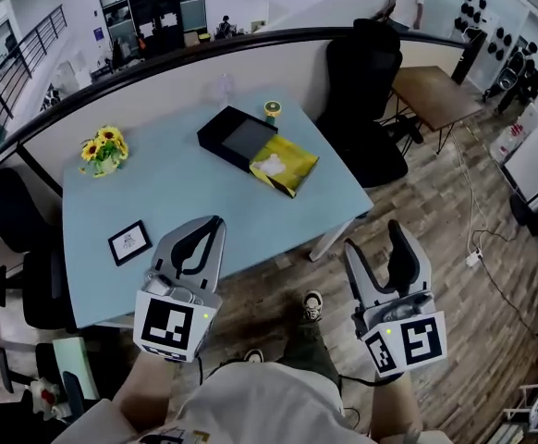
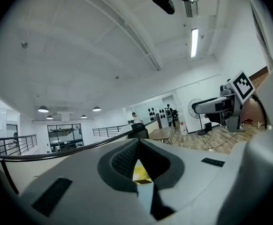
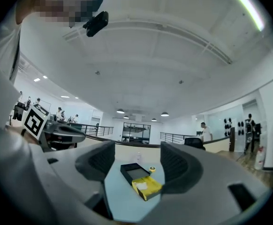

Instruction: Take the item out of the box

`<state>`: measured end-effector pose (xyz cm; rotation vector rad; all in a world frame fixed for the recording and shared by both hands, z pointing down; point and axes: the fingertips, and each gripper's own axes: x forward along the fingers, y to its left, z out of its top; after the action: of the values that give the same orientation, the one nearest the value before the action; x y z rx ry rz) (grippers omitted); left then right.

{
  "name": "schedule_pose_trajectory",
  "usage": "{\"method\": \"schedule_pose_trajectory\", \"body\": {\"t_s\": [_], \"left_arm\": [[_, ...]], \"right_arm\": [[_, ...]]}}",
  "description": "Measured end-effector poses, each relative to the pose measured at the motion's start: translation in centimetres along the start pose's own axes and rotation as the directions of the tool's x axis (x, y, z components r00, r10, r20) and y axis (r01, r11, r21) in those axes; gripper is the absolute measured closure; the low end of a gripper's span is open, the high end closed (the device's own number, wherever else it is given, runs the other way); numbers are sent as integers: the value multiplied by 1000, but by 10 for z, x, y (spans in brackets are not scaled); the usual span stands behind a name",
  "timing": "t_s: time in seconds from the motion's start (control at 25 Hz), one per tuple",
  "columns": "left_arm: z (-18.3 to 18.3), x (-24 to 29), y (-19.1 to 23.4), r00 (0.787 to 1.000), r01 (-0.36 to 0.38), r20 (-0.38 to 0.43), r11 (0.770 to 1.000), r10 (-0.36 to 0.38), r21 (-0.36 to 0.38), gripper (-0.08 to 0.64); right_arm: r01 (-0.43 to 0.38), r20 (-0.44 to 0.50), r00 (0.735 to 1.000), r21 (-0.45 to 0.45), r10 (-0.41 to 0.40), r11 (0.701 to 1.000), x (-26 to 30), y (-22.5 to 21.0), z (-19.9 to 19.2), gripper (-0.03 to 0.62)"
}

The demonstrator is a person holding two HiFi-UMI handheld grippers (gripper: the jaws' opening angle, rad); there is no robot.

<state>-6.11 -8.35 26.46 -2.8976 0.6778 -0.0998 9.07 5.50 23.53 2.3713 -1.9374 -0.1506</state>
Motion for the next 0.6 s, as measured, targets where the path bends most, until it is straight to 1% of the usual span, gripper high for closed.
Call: {"method": "schedule_pose_trajectory", "body": {"t_s": [0.24,0.44,0.6], "left_arm": [[-10,69,21,998,-68,-8,998,68,16,551],[-8,134,36,992,-126,-17,992,126,9,551],[-6,186,45,983,-183,-37,983,182,1,551]], "right_arm": [[-57,10,998,3,57,998,70,-47,-21,295],[-142,-7,990,6,142,990,136,-90,-31,295],[-222,-19,975,0,222,975,189,-125,-35,294]]}}
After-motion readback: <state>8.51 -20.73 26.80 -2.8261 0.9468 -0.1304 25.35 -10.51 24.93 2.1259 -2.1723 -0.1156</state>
